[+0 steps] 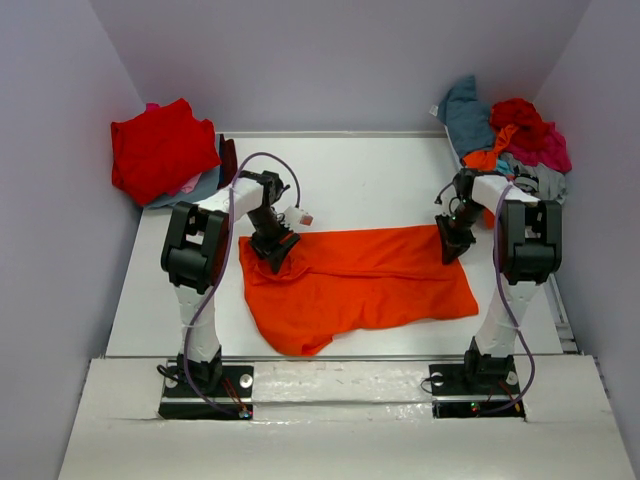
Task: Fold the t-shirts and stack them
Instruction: Fold the tshirt
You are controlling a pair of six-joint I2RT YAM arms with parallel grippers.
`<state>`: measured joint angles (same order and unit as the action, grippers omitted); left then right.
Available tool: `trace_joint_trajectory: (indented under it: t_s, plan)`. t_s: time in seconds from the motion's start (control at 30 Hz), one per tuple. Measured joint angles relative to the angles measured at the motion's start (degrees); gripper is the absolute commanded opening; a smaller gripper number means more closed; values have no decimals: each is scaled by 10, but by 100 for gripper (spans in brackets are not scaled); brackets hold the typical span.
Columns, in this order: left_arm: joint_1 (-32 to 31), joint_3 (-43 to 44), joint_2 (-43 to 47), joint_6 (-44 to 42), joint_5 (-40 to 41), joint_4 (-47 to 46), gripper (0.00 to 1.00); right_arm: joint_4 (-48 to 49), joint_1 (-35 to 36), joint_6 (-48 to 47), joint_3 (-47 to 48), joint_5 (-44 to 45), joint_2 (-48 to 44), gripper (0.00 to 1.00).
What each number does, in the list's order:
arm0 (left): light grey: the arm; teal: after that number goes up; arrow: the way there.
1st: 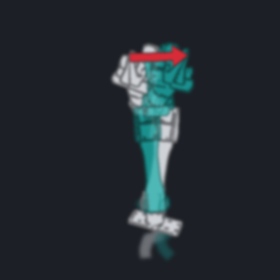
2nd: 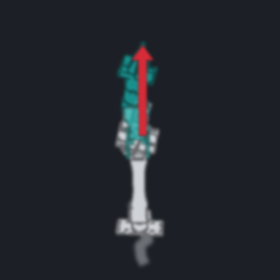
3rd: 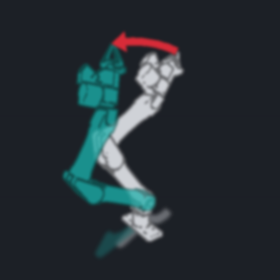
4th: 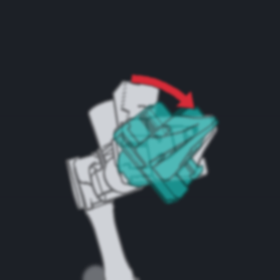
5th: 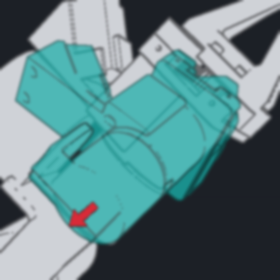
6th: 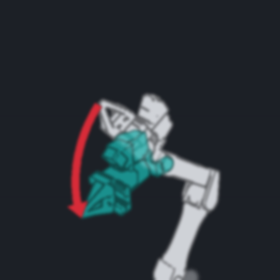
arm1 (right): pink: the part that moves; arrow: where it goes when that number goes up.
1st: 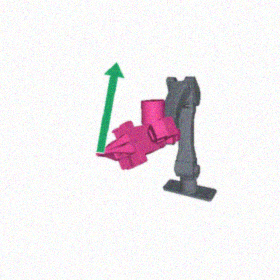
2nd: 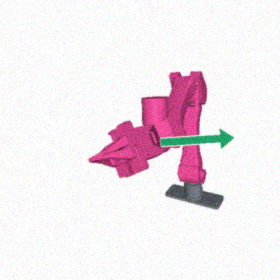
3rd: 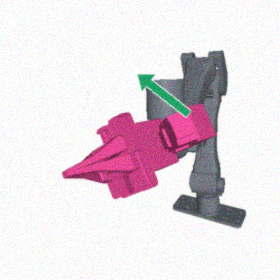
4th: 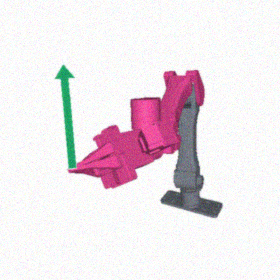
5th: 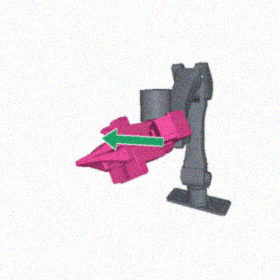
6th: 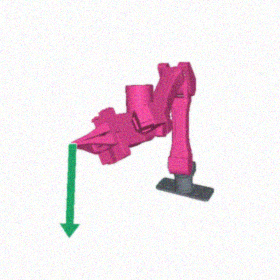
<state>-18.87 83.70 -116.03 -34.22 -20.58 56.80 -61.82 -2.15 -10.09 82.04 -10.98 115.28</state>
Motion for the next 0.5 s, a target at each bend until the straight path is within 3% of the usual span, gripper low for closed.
trace_joint_trajectory:
  t_s: [0.13,0.5]
  plan:
    - [0,1,0,-2,5,2,65,1,0,1,-3,1,5,13]
    - [2,1,0,-27,5,34,62,2,0,1,-4,2,5,12]
